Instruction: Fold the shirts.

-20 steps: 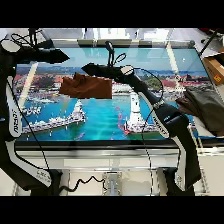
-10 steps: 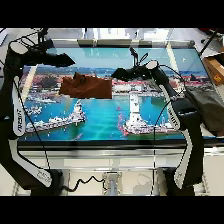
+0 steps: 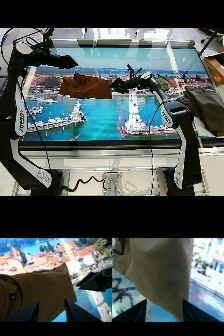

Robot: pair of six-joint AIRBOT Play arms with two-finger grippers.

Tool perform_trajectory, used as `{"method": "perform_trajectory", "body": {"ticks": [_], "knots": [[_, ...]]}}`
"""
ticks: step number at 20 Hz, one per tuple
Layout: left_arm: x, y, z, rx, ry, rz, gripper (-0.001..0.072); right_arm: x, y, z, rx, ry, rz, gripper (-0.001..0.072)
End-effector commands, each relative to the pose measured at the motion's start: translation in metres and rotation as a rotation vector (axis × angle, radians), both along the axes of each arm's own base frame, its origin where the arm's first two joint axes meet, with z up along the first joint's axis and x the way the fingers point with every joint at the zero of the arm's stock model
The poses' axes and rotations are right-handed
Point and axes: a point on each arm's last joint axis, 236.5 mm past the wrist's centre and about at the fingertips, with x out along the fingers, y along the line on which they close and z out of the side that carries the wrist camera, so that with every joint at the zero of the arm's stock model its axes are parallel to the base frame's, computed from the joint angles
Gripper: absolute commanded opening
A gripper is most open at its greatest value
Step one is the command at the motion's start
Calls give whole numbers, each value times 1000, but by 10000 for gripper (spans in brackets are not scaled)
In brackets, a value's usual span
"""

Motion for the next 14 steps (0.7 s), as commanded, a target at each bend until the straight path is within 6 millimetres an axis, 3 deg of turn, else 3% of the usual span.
{"method": "perform_trajectory", "body": {"ticks": [1,8,10,14], "knots": [[-1,-1,-1,1,5,-5,377,-1,25,-9,65,29,-26,519],[-5,-2,-3,2,18,-17,377,6,63,6,66,-106,-27,507],[-8,-3,-4,3,28,-26,377,12,52,18,57,-140,-11,519],[-9,-3,-4,3,33,-31,377,10,6,41,81,-114,42,546]]}}
